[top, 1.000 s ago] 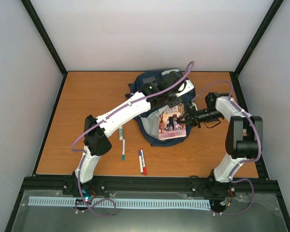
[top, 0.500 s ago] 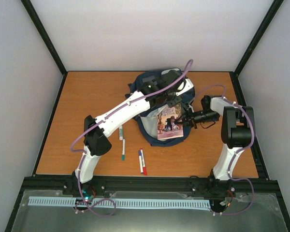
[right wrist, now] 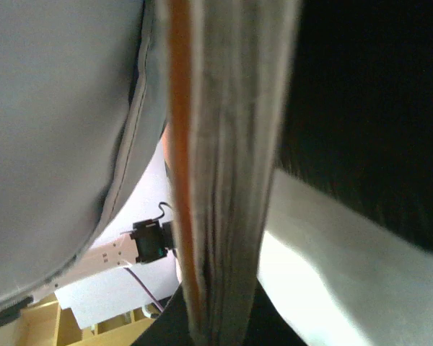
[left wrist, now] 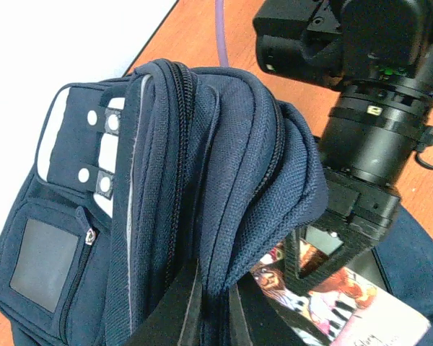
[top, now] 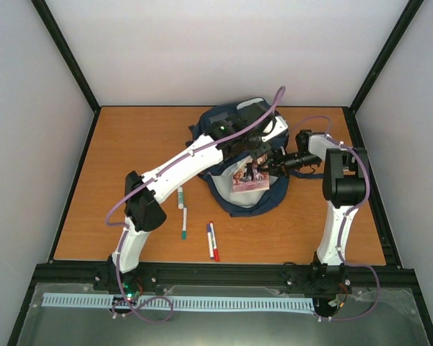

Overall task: Pack the student bag
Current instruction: Place the book in the student bag.

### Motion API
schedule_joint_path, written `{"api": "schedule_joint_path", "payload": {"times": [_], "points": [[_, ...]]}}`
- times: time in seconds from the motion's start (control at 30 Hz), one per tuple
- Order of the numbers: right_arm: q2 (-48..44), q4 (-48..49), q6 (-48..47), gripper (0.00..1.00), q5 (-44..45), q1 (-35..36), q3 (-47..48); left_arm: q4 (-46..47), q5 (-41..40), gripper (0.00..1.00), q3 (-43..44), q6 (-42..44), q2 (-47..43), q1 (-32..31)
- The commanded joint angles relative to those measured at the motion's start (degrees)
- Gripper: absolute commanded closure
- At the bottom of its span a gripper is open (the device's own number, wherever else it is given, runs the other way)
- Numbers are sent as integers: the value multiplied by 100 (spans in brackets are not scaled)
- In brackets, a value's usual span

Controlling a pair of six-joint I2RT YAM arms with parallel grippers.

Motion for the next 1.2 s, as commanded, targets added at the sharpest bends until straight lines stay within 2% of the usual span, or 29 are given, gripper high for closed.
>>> {"api": "schedule_joint_path", "payload": {"times": [0.0,0.17,0.3,0.43,0.57,0.73,0.93,1.07,1.17], "points": [[382,321,472,92,-50,44,592,376,205,99,175,-84,-546,4],[406,327,586,83,-30,44,843,373,242,99,95,-118,-562,2],[110,347,551,66,183,44,643,395,191,99,24,-117,-562,6],[-277,299,387,53,322,38,314,428,172,98,-92,-97,-625,0],[-564,45,61,46,516,-10,91,485,84,98,-245,-91,-734,0],[-1002,170,0,36,1067,-120,-208,621,24,98,-528,-131,-877,1],[-1389,185,-342,36,1577,-158,-438,635,-23,99,-594,-157,-928,0],[-2273,717,-427,39,2150,-150,-1086,641,111,98,-628,-249,-1011,1],[-2846,800,-834,45,2506,-119,-1344,759,160,98,-788,-296,-1133,0]]}}
